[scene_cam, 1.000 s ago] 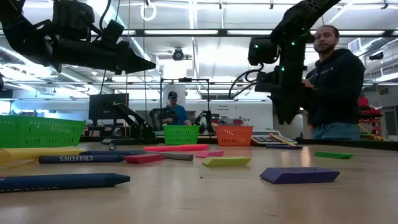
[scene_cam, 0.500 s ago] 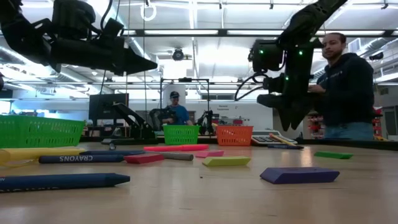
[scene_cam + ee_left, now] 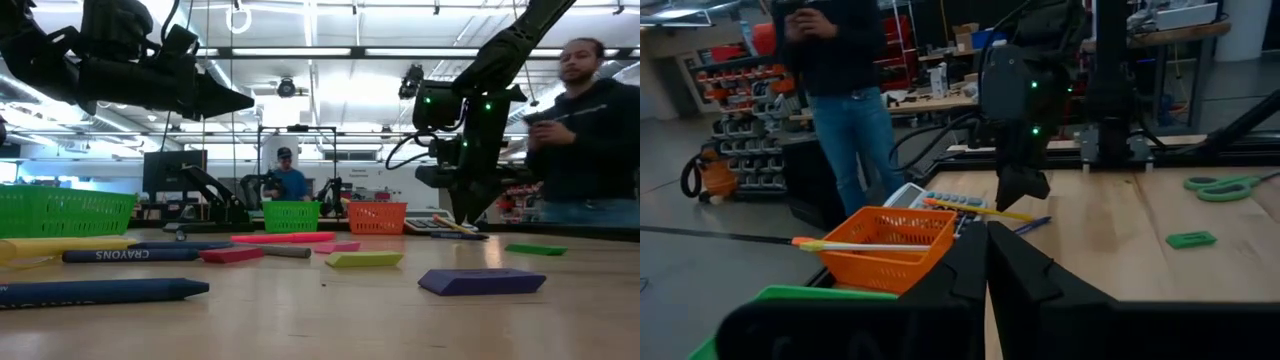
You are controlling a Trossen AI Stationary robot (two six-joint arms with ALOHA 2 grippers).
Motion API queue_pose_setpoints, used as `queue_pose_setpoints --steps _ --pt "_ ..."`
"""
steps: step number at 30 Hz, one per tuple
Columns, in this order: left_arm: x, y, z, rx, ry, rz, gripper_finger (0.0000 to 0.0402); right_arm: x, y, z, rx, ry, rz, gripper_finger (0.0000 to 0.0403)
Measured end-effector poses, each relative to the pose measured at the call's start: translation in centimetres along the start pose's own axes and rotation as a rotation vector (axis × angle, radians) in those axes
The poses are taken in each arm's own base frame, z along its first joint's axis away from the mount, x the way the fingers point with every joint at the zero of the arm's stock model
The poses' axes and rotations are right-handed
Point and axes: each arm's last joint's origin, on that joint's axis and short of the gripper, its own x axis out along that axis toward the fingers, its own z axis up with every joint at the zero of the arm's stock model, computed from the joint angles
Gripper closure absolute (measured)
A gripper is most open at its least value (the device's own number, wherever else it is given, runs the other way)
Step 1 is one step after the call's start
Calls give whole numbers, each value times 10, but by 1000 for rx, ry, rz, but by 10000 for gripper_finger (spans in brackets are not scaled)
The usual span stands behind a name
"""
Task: Sort crayons/erasers/pens/pencils in bins
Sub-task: Put the yellow pencil into the top orange bin
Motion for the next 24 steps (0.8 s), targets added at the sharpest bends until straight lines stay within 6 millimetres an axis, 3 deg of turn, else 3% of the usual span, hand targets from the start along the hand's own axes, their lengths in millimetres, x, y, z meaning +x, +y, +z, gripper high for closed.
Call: queue_pose_setpoints --steps 24 --pt "0 0 0 0 0 0 378 6 -2 -6 25 -6 21 302"
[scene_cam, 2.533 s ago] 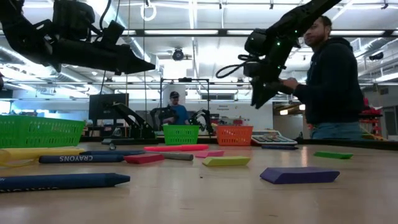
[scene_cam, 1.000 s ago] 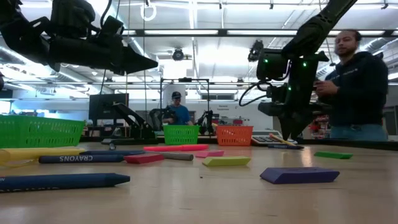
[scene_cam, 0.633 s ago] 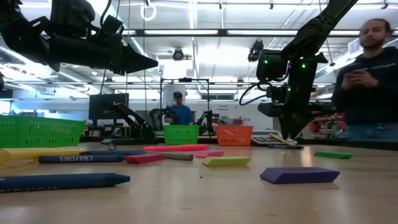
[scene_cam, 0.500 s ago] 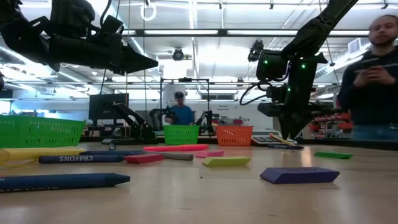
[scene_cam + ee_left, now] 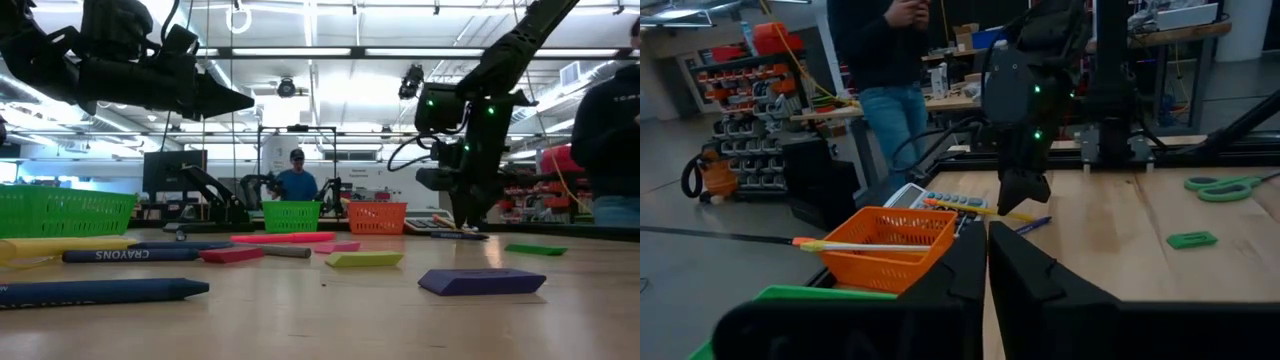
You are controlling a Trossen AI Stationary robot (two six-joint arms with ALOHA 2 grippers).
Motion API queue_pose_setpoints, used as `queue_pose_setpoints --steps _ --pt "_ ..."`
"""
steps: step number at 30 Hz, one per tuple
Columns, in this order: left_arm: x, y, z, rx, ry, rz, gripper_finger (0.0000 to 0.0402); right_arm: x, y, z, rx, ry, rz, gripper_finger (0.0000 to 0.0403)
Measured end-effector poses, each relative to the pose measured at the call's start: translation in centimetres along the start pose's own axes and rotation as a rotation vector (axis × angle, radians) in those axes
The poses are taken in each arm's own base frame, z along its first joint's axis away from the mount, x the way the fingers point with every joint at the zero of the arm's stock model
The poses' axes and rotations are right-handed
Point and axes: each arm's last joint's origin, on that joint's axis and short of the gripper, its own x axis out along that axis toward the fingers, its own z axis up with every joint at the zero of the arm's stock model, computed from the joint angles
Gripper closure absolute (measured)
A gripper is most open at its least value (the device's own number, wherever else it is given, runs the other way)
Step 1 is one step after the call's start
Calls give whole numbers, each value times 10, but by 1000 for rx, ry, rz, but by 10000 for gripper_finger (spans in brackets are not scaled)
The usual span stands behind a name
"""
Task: Sort crayons/erasers/pens/pencils in bins
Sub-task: Put the yellow pencil into the top orange bin
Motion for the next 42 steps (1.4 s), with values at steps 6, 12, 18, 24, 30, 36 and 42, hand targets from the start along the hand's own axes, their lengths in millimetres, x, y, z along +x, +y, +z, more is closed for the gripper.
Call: queue_pose_setpoints --steps 6,12,18,24,30,36,42 --pt "0 0 0 0 0 0 385 8 -7 -10 6 2 -11 302" --pt "0 0 0 0 0 0 378 9 -7 -9 -9 -32 -13 302" --pt "0 0 0 0 0 0 383 10 -10 -7 -12 -37 -27 306" --pt "0 0 0 0 0 0 387 10 -10 -8 -18 -17 -29 368" --pt "0 0 0 -1 1 0 377 10 -11 -8 -20 -14 -33 377" --pt "0 0 0 -1 1 0 378 -2 -9 -6 14 -29 2 377" --pt "0 0 0 -1 1 -7 385 -39 -10 1 100 -165 119 377"
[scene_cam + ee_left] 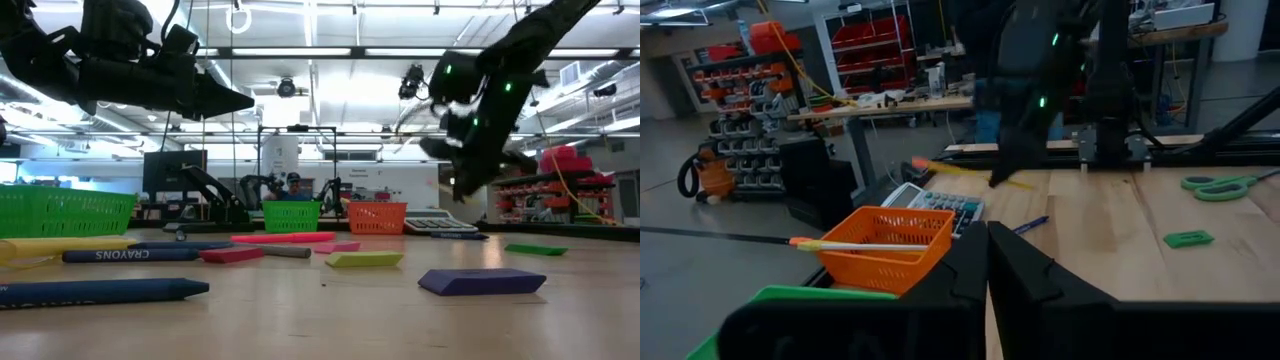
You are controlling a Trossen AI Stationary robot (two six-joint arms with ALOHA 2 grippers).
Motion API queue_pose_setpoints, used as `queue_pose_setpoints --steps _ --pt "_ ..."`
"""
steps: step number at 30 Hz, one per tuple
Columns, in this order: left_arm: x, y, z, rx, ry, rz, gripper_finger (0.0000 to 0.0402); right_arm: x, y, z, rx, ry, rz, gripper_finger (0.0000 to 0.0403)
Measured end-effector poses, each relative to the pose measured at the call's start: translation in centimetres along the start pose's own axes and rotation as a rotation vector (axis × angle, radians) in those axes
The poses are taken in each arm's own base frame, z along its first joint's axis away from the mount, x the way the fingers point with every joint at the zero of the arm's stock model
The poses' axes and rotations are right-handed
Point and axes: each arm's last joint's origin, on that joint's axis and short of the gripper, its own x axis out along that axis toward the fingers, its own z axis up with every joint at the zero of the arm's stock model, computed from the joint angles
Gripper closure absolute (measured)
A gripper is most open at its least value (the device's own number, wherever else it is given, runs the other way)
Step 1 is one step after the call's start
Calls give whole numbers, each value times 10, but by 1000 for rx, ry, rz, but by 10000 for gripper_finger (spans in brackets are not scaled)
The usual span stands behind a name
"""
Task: Sort crayons/erasers/pens/pencils in bins
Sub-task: Put the yellow pencil into the top orange bin
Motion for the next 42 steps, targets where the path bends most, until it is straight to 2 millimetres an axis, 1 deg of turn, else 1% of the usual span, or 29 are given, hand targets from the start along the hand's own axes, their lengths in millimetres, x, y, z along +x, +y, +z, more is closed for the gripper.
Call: queue_pose_setpoints --steps 4,6,8,11,13,15,20,24,26,29,33,38,42 --pt "0 0 0 0 0 0 380 -20 12 10 75 -162 138 377" --pt "0 0 0 0 -1 0 377 -23 23 15 104 -241 227 377" --pt "0 0 0 1 -3 0 377 -22 36 20 127 -311 313 377" --pt "0 0 0 2 -6 1 382 -10 50 26 154 -386 389 377" --pt "0 0 1 1 -10 1 385 2 54 29 187 -420 402 377" --pt "0 0 1 0 -14 1 386 17 56 32 237 -437 400 377" --pt "0 0 2 -3 -17 -4 382 52 63 30 320 -441 381 375" --pt "0 0 2 -6 -17 -5 376 70 83 39 326 -458 366 353" --pt "0 -1 2 -7 -17 -6 375 76 91 43 301 -461 352 352" --pt "0 -1 2 -7 -17 -6 378 79 102 49 269 -460 329 362" --pt "0 -1 1 -21 -9 -8 383 81 100 51 258 -459 272 363" --pt "0 -1 1 -21 -10 -16 377 85 93 48 307 -434 221 361" --pt "0 -1 1 -24 -12 -17 373 88 94 45 342 -425 226 361"
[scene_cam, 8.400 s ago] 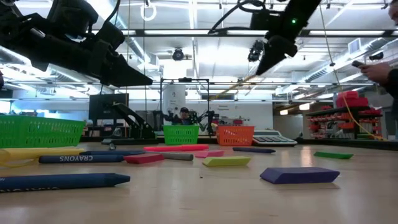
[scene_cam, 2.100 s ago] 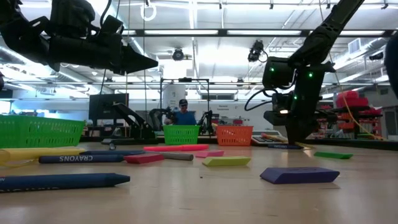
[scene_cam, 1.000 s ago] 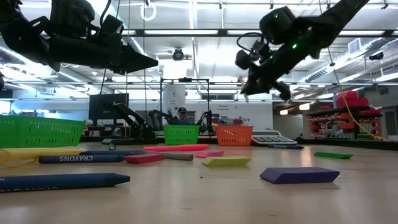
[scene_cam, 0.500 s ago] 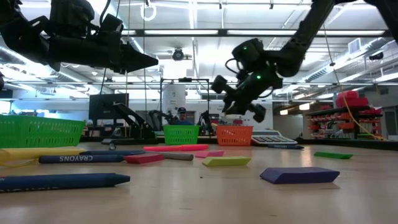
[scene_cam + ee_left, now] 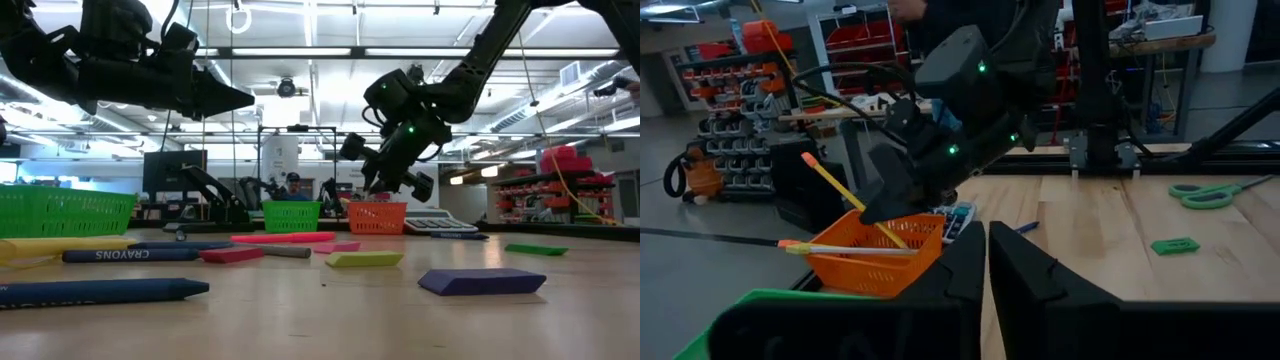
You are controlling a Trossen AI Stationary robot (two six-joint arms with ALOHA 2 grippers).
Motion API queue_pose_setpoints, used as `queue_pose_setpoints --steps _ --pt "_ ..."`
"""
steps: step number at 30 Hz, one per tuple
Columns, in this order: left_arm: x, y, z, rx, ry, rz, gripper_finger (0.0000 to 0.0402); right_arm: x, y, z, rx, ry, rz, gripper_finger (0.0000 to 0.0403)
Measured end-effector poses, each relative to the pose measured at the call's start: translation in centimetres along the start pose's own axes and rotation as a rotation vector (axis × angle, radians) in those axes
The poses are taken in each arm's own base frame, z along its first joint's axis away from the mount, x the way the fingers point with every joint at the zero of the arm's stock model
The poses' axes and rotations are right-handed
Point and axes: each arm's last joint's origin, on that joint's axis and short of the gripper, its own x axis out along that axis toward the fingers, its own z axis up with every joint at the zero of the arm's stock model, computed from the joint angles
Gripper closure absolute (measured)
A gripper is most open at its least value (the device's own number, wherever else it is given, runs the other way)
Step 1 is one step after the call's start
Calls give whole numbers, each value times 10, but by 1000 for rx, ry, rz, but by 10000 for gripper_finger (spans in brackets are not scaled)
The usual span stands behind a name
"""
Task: Sort crayons/erasers/pens/pencils in bins
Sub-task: Put the yellow pencil into the top orange bin, then put the orange pen into the top green bin
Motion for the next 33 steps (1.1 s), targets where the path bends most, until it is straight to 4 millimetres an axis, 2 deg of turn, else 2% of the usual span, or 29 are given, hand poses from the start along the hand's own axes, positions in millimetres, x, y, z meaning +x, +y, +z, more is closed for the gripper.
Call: queue_pose_setpoints --steps 13,21,33 --pt "0 -1 0 -1 -1 -8 383 0 -1 1 52 -39 -29 360" --pt "0 -1 3 -3 -29 -4 373 -7 1 -8 70 -39 -42 356" --pt "0 -1 3 6 -31 -4 375 -10 2 -10 90 -80 -59 304"
